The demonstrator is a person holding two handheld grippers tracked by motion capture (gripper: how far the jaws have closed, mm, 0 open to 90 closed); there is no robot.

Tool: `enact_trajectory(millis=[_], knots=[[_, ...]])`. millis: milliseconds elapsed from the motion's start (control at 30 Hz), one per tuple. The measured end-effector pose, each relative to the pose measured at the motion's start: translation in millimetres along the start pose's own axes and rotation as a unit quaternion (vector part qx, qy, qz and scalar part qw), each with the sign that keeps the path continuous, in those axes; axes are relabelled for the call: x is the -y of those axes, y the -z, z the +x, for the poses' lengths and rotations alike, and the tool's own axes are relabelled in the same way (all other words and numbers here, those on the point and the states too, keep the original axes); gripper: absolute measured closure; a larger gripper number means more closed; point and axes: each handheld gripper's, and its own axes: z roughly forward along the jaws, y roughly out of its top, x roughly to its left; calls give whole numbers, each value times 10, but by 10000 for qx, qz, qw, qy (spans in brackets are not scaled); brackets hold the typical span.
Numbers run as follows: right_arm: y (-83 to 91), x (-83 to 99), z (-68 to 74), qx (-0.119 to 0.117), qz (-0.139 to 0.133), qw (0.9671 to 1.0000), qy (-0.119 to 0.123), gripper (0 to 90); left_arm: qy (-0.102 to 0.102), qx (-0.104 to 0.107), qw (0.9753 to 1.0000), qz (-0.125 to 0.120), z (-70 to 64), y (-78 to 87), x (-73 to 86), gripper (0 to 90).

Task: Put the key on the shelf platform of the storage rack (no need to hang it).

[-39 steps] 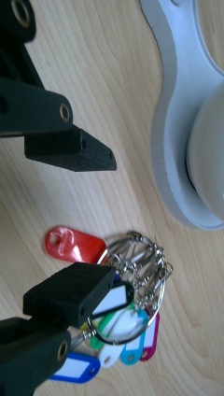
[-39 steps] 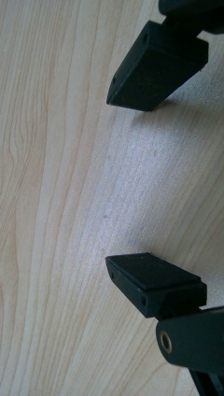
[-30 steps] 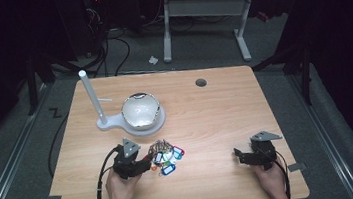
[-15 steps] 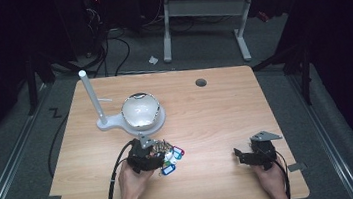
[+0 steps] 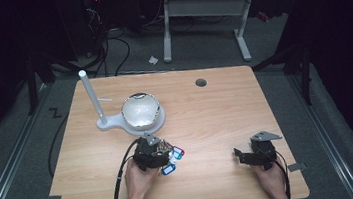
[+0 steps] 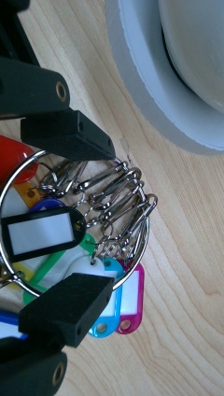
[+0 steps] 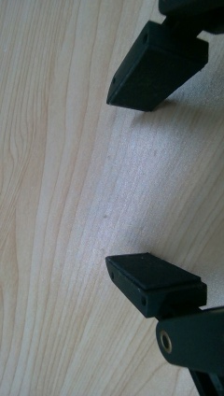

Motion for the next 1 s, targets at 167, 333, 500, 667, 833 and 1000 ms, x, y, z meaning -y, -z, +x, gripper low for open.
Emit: enact_trajectory(millis=[167,333,500,667,833,1000], knots=[[0,0,0,-1,0,10000,0,194,0,-30,9999,-163,5,-70,-9,376],[0,0,1,-2,0,10000,-5,193,-12,15,9997,-234,8,-101,-1,411],[0,0,0,0,0,10000,-1,194,-41,2,9997,-246,17,-105,-15,489],[0,0,0,1,0,10000,-2,194,-10,-5,9998,-223,3,-102,-9,567],[0,0,0,0,1,10000,0,194,-63,-63,9999,-91,-29,-135,-26,614],[0,0,0,0,0,10000,1,194,-88,-38,10000,-20,-42,-163,-45,647]])
